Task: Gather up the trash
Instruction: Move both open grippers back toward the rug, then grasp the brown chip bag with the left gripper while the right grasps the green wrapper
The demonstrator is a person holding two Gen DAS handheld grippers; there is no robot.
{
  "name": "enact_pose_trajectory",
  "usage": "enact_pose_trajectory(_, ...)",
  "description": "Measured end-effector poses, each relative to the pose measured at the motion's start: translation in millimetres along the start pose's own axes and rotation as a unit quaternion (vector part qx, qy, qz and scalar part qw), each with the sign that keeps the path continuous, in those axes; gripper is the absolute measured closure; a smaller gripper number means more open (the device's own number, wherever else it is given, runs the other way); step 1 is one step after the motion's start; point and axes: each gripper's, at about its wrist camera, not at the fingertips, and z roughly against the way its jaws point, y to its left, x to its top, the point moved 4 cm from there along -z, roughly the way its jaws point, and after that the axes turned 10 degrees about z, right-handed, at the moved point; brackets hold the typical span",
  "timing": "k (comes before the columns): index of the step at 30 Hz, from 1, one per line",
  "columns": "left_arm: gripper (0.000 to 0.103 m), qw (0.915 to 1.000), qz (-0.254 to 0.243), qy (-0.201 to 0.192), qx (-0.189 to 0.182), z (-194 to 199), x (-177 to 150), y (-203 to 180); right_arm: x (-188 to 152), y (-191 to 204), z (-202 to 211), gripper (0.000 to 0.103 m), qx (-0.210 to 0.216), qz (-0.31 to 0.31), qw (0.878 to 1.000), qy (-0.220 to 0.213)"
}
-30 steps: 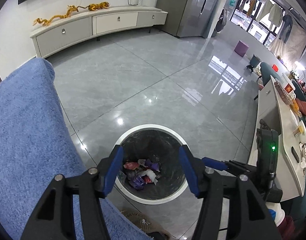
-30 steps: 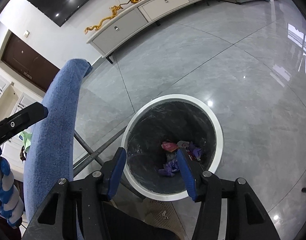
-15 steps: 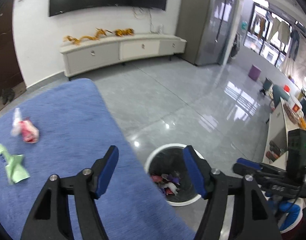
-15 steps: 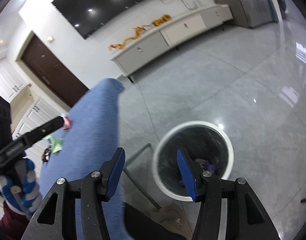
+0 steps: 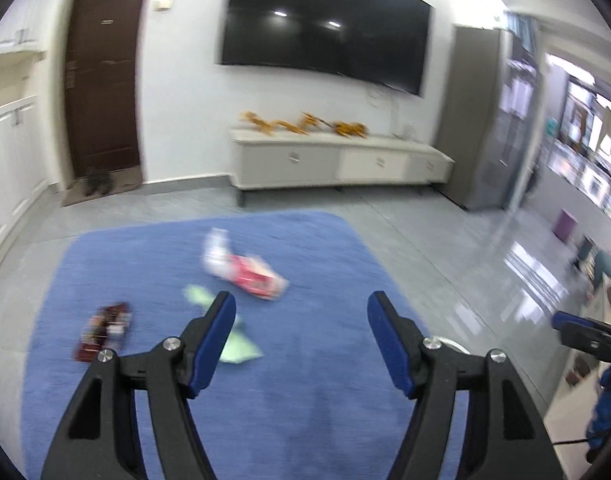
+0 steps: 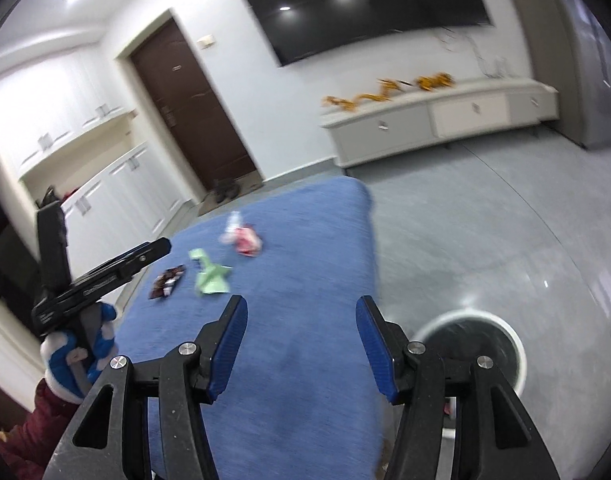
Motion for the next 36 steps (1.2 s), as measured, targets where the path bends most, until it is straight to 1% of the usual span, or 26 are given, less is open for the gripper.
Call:
enact_pose_trajectory(4,0.035,0.9975,0.053,-0.025,0.038,14,19,71,22,44,-21,0.046,0.024,0.041,0.999,0.002)
enact_pose_trajectory(6,0.035,0.9946,0.083,-0.034,0.053,20,26,106,29,61,-33,0.046,0.033,0.054,0.998,0.006)
enact_pose_trajectory(9,0.035,0.9897,0.111,-0.044,0.079,24,32,146,44,87,-57,0.044,0.044,0.076,0.996,0.012)
enact_pose_trajectory(12,0.035,0.9853,0.138,-0.044,0.09,22,33,179,54,112,-80,0.043,0.052,0.093,0.994,0.02)
enact_pose_trajectory(15,0.035,0.9812,0.16,-0.034,0.102,11,31,211,63,131,-106,0.036,0.06,0.107,0.992,0.028)
enact_pose_trajectory(17,0.035,0.98,0.168,-0.023,0.104,2,26,223,66,141,-129,0.029,0.064,0.114,0.991,0.035)
enact_pose_trajectory(19,0.035,0.9798,0.17,-0.005,0.104,-17,18,231,61,146,-148,0.028,0.065,0.118,0.99,0.047)
enact_pose_trajectory(23,0.035,0.9816,0.16,0.029,0.099,-49,-1,236,50,154,-202,0.028,0.066,0.12,0.987,0.087)
enact_pose_trajectory(27,0.035,0.9827,0.151,0.054,0.093,-78,-17,238,35,153,-250,0.028,0.069,0.111,0.983,0.125)
enact_pose_trajectory(34,0.035,0.9847,0.122,0.079,0.096,-103,-38,242,21,148,-301,0.028,0.068,0.094,0.981,0.158)
enact_pose_trajectory(36,0.035,0.9838,0.124,0.092,0.091,-108,-42,242,18,149,-310,0.028,0.067,0.093,0.98,0.164)
